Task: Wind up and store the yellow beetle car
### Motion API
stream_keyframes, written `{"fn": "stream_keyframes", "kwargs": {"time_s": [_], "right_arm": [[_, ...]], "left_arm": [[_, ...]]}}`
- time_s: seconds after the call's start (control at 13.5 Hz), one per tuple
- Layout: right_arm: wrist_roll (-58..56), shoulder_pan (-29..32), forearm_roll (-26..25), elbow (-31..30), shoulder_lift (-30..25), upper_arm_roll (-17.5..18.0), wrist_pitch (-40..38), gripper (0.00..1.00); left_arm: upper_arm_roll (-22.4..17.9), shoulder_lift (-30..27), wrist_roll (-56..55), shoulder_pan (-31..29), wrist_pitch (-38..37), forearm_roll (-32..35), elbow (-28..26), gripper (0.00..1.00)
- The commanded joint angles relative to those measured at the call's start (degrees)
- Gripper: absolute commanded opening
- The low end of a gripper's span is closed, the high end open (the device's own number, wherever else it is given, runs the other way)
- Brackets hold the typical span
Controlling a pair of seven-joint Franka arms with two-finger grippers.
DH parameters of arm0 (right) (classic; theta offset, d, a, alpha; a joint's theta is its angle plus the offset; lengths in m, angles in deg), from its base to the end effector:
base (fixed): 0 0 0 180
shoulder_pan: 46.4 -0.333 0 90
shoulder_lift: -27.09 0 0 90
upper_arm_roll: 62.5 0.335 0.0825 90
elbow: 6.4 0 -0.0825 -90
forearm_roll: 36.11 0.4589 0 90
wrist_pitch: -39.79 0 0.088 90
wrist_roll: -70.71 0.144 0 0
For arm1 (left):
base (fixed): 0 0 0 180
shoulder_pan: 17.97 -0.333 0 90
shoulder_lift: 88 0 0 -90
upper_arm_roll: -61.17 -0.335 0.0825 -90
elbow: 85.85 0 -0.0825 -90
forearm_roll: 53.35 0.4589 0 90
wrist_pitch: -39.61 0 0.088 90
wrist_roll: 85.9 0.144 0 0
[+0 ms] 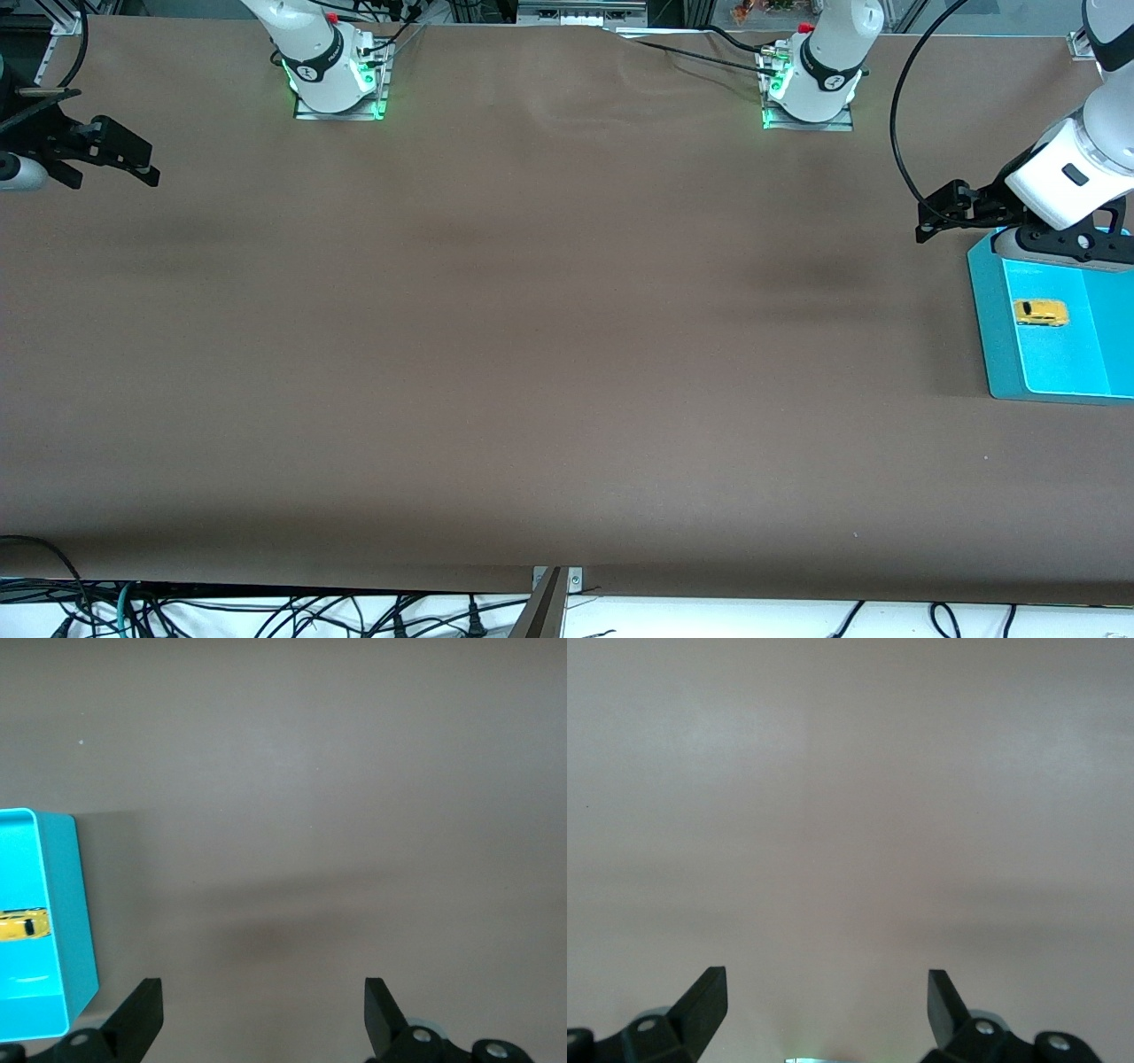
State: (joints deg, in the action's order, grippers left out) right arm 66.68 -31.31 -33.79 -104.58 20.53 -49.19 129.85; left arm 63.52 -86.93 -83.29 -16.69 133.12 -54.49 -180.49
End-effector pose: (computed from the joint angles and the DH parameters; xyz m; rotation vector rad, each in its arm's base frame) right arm 0.5897 -0.0064 0.5965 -3.1250 -0.0574 0.0461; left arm 0.6345 -0.0428 0.5556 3.1163 -0.1674 -0.0602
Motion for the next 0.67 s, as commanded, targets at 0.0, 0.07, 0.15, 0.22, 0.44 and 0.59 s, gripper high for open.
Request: {"fn": "stream_keyframes", "kwargs": {"time_s": [0.0, 0.07, 0.15, 0.22, 0.44, 0.59], "right_arm": [[0.78, 0.2, 0.4, 1.33, 0.41, 0.05, -1.29, 1.0], [0.78, 0.2, 0.31, 1.33, 0.41, 0.14, -1.29, 1.0], [0.78, 0.2, 0.31, 1.33, 0.41, 0.14, -1.29, 1.0], [0.78, 0.2, 0.4, 1.33, 0.41, 0.14, -1.29, 1.0], [0.78, 0.2, 0.4, 1.33, 0.41, 0.05, -1.29, 1.0], [0.78, 0.2, 0.4, 1.33, 0.41, 0.05, -1.29, 1.0]], "left_arm": [[0.38, 0.59, -0.85, 0.21, -2.88, 1.67, 2.44, 1.0], [0.38, 0.59, -0.94, 0.21, -3.76, 1.58, 2.62, 1.0], [0.38, 0.59, -0.94, 0.39, -4.03, 1.58, 2.7, 1.0], [0.29, 0.59, -1.03, 0.3, -4.03, 1.32, 2.71, 1.0], [0.2, 0.68, -0.68, 0.21, -4.03, 1.23, 2.71, 1.0], [0.2, 0.68, -0.85, 0.12, -4.03, 1.14, 2.71, 1.0]]}}
